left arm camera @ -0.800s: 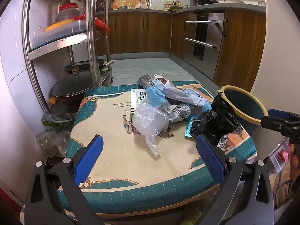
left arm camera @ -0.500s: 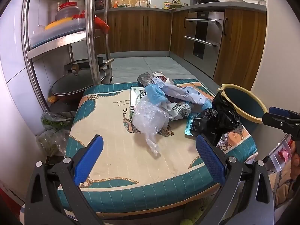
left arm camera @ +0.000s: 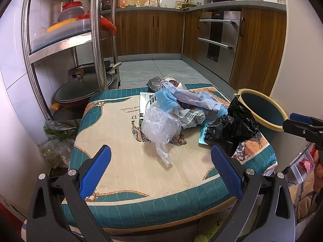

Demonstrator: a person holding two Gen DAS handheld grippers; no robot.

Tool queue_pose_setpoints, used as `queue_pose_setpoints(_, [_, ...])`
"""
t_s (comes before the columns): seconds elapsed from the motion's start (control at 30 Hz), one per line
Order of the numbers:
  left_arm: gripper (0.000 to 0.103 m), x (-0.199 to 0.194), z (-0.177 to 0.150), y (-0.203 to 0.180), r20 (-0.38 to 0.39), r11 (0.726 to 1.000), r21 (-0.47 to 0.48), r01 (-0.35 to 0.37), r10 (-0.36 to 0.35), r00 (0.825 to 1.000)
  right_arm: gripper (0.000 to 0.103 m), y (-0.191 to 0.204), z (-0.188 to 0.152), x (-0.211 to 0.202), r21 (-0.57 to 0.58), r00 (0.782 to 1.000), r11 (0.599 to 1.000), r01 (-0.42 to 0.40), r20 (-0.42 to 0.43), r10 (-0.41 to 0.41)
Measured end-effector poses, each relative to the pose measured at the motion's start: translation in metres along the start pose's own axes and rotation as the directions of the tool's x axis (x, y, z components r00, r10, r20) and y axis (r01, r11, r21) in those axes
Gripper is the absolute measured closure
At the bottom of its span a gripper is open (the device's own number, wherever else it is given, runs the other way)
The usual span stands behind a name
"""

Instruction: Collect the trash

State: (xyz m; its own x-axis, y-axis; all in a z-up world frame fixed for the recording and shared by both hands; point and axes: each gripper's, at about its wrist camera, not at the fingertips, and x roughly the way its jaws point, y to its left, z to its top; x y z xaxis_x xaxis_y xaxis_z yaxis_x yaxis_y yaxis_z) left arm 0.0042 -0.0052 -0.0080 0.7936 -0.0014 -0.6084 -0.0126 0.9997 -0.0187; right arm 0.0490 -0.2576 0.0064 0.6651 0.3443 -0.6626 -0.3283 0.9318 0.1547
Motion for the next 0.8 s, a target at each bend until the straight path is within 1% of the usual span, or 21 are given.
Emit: queue_pose_setpoints(0.8, [0.005,0.0006,-0.0004,0.0026,-0.007,1.0,-0.004,0.012,-0.012,1.0,0.005,-0.0001,0.0,-0.0003,0.002,1.0,1.0,0.0,0.0,0.0])
